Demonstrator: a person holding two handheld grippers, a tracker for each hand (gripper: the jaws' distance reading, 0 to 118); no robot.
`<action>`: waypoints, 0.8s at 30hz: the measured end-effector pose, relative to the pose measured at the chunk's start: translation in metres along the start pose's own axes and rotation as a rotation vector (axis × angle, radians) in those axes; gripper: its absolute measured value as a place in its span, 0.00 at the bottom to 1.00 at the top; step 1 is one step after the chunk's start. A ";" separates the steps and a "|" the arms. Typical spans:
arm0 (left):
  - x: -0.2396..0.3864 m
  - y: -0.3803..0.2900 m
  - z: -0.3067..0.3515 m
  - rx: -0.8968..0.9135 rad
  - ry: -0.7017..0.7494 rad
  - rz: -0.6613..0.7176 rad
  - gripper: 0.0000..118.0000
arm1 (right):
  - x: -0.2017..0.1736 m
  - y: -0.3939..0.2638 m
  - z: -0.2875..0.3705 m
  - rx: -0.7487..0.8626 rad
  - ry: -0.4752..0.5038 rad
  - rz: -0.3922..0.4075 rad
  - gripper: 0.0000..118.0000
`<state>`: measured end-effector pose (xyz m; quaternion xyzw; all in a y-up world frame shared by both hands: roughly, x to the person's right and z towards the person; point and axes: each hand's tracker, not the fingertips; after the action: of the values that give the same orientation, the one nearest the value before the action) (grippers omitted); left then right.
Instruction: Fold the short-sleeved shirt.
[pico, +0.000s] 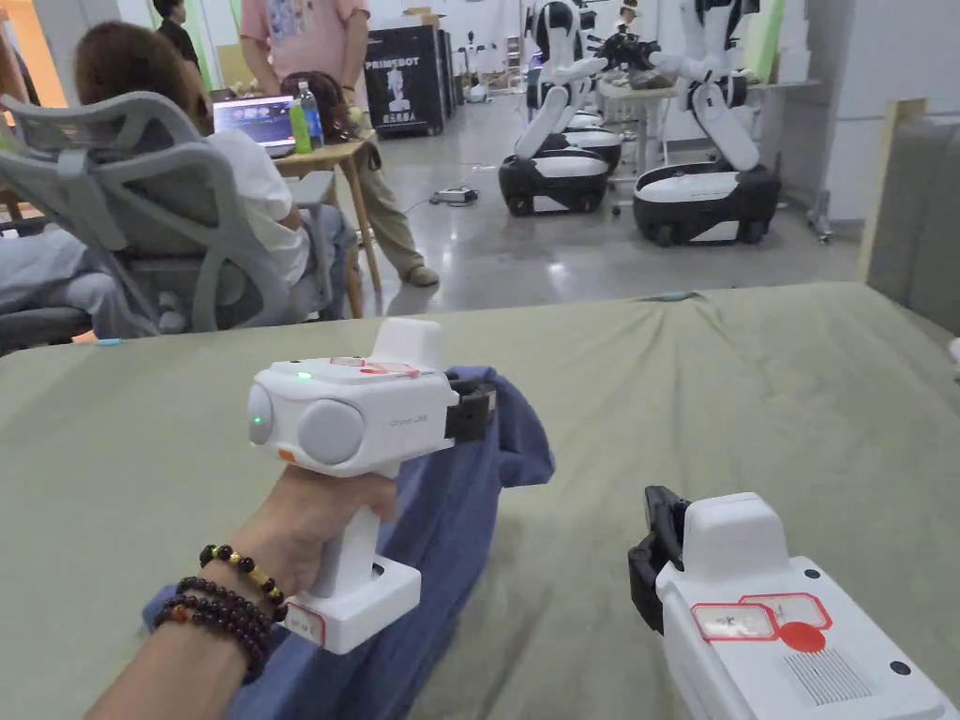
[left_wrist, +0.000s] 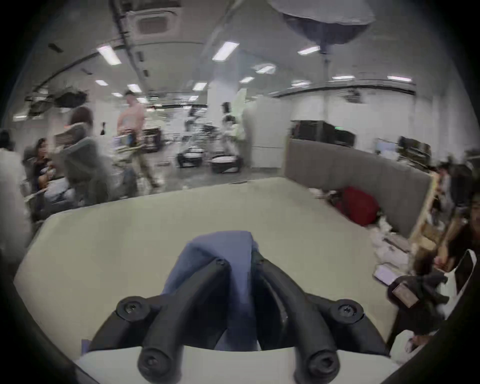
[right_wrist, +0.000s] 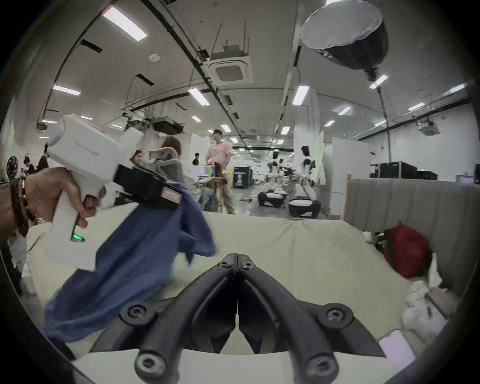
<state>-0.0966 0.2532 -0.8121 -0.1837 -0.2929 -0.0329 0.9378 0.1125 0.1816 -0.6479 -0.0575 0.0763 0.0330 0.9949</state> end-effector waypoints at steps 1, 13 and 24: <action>0.021 -0.001 -0.019 -0.013 -0.054 -0.015 0.08 | 0.010 0.000 0.007 0.003 -0.023 0.003 0.01; 0.097 -0.122 -0.223 -0.433 -0.114 -0.127 0.08 | 0.102 -0.033 0.021 -0.060 -0.205 -0.007 0.01; 0.051 -0.068 -0.103 -0.099 0.002 0.014 0.91 | 0.093 -0.019 0.009 -0.096 -0.173 -0.015 0.01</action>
<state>-0.0103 0.1549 -0.8394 -0.2318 -0.2885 -0.0410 0.9281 0.2066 0.1693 -0.6515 -0.1026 -0.0121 0.0340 0.9941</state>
